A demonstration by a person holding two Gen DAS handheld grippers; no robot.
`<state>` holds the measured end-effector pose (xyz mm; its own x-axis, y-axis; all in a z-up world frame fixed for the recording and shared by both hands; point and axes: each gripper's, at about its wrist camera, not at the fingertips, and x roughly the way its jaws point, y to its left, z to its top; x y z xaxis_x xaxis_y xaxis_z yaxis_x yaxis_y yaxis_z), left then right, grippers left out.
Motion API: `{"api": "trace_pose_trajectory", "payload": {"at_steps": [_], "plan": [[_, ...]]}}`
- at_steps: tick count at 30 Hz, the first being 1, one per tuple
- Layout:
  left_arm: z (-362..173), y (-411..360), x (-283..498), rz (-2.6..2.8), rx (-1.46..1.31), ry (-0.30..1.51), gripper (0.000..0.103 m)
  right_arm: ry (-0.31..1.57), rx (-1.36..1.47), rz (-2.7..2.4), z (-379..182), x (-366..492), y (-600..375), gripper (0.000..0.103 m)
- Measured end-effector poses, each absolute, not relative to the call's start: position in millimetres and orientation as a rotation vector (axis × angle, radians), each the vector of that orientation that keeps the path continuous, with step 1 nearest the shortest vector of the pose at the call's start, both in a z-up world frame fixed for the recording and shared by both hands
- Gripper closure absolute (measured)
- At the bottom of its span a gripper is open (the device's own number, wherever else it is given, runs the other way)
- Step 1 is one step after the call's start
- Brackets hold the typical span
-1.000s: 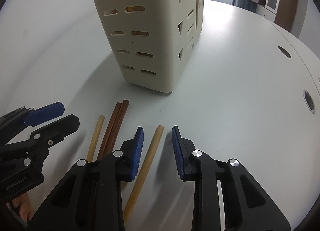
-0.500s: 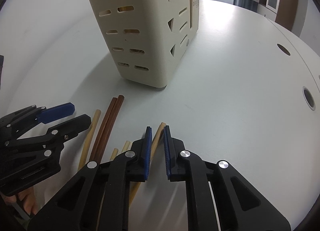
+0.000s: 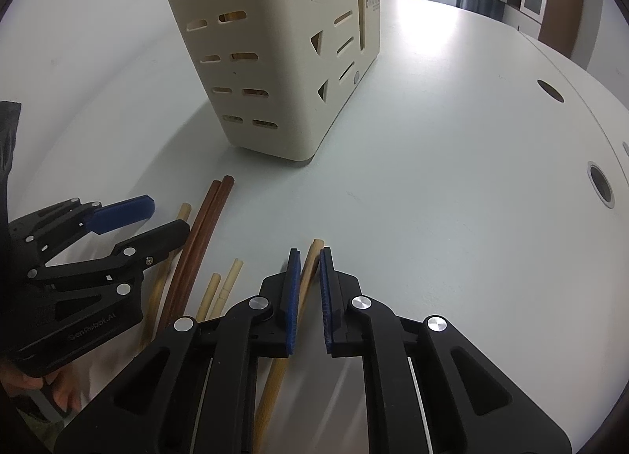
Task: Organize utensils
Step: 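Close right gripper on a light bamboo chopstick while left gripper closes on a brown chopstick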
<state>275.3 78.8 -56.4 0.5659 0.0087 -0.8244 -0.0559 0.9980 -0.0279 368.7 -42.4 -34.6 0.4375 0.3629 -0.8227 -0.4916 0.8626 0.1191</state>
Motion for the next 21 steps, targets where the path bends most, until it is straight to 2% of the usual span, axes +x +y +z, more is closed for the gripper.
{"api": "trace_pose_trajectory", "payload": {"at_steps": [5, 9, 13, 21], "plan": [[-56, 72, 278, 0.030, -0.017, 0.978, 0.059, 0.981, -0.166, 0.531, -34, 365, -38, 0.092], [-54, 73, 279, 0.028, -0.015, 0.982, 0.078, 0.972, -0.177, 0.530, -34, 365, -35, 0.092], [-53, 78, 282, 0.026, -0.018, 0.987, 0.091, 0.964, -0.181, 0.534, -37, 360, -30, 0.092], [-53, 91, 282, 0.001, -0.054, 0.983, 0.097, 0.966, -0.124, 0.557, -37, 363, -39, 0.096]]}}
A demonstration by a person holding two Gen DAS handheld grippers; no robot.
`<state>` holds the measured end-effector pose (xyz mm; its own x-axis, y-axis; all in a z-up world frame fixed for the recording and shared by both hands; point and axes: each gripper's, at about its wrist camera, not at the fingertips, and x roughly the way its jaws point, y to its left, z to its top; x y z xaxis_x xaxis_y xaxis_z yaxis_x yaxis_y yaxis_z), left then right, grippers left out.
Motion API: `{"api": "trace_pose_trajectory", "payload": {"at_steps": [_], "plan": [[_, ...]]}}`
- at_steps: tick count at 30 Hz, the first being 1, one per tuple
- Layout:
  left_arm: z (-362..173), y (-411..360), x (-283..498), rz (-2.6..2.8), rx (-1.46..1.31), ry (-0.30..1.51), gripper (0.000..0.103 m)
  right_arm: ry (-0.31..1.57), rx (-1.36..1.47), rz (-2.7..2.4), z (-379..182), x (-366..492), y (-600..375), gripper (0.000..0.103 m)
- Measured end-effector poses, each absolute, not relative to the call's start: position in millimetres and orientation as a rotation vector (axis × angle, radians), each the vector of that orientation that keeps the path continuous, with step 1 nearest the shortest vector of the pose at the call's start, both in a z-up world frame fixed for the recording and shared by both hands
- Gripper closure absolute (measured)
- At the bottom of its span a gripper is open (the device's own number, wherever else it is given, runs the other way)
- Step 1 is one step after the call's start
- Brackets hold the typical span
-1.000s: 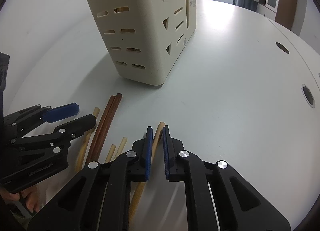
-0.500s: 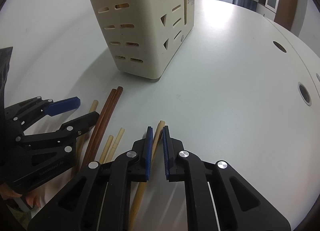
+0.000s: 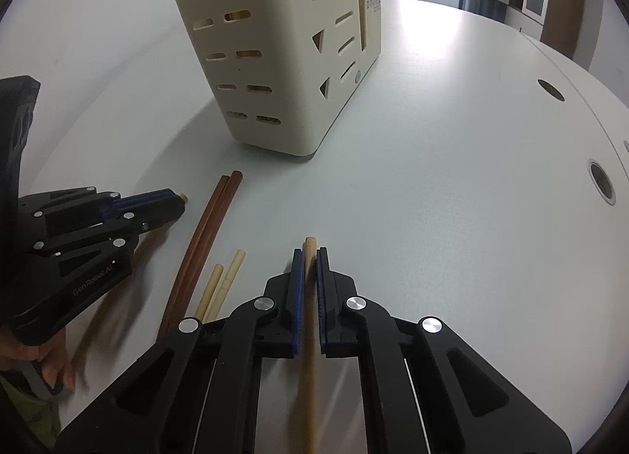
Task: Organize utensils
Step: 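Close right gripper on a light bamboo chopstick while left gripper closes on a brown chopstick, then lift both held chopsticks upright and lower them into the cream holder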
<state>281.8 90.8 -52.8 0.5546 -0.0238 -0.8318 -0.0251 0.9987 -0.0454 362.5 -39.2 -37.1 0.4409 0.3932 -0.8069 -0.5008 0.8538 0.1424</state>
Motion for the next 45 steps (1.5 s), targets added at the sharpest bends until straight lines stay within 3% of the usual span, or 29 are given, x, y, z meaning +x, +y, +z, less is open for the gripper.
{"api": "trace_pose_trajectory", "payload": {"at_steps": [26, 45], "plan": [[82, 102, 203, -0.034, -0.132, 0.579, 0.097, 0.570, -0.038, 0.660, 101, 308, -68, 0.096], [148, 77, 223, -0.050, -0.037, 0.444, 0.097, 0.436, -0.002, 0.668, 152, 322, -63, 0.096]]}}
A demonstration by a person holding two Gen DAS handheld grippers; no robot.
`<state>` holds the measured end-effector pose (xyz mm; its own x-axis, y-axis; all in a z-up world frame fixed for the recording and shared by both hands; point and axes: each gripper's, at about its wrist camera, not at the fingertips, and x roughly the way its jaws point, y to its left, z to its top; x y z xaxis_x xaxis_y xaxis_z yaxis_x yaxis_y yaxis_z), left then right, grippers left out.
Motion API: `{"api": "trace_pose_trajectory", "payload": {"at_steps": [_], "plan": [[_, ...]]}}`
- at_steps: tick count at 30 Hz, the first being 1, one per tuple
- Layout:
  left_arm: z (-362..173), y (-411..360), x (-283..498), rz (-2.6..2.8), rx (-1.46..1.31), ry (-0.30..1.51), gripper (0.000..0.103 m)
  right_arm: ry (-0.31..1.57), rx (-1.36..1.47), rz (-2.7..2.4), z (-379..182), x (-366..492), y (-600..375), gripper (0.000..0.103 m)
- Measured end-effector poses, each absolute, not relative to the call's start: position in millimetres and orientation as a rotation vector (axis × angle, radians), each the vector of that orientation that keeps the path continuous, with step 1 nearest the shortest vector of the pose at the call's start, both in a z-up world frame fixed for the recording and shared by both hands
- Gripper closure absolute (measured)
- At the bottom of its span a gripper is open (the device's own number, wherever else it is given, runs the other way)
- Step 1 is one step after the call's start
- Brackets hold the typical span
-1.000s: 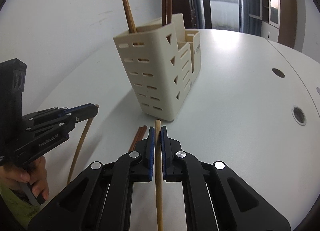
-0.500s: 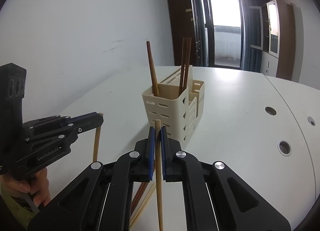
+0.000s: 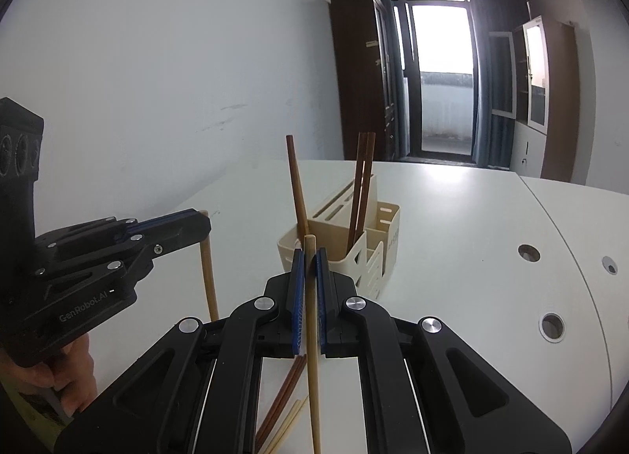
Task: Organize utensils
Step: 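Lift both held chopsticks upright and lower them into the cream holder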
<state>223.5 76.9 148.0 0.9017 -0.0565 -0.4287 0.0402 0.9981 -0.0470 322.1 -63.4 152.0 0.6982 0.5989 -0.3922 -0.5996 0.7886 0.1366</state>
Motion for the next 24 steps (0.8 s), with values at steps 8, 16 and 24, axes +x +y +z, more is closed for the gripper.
{"api": "trace_pose_trajectory", "payload": {"at_steps": [8, 16, 24], "plan": [[160, 82, 239, -0.081, -0.042, 0.400, 0.097, 0.376, 0.041, 0.672, 161, 343, -67, 0.096], [177, 94, 243, -0.088, -0.061, 0.300, 0.097, 0.260, 0.067, 0.701, 177, 355, -67, 0.096], [201, 103, 233, -0.058, -0.103, 0.151, 0.097, 0.132, 0.130, 0.765, 197, 360, -73, 0.096]]}}
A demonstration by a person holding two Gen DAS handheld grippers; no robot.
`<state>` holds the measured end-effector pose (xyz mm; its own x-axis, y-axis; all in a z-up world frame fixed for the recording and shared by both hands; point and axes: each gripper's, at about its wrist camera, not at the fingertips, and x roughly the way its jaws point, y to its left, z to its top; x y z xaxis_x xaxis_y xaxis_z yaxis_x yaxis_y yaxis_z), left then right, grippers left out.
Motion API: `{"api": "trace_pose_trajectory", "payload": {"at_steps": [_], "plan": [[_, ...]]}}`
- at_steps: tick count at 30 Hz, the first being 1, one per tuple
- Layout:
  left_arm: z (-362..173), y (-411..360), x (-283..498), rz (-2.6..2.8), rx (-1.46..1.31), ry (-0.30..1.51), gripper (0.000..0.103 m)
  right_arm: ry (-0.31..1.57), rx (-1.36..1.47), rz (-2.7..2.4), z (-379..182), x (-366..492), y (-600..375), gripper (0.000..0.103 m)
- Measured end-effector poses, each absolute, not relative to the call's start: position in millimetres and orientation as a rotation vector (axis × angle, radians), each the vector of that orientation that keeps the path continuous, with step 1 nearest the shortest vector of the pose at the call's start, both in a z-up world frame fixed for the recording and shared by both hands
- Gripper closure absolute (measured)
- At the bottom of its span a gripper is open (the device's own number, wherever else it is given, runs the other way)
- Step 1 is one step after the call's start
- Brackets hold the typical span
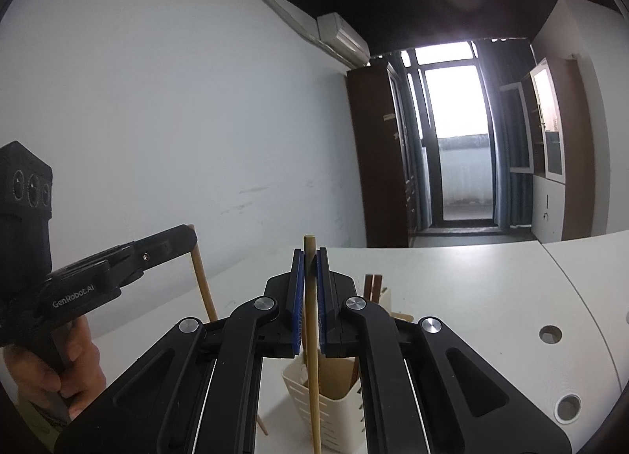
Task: Organize utensils
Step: 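Lift both held chopsticks upright and lower them into the cream holder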
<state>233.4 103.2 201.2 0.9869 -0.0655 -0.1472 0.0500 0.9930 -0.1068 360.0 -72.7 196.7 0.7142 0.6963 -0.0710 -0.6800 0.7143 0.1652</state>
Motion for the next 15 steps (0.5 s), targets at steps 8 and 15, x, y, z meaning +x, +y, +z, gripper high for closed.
{"api": "trace_pose_trajectory", "payload": {"at_steps": [8, 15], "plan": [[217, 88, 215, 0.003, -0.058, 0.002, 0.097, -0.026, 0.203, 0.780, 208, 354, -82, 0.096], [221, 83, 202, 0.005, -0.071, -0.112, 0.097, -0.148, 0.308, 0.763, 215, 350, -99, 0.096]]}}
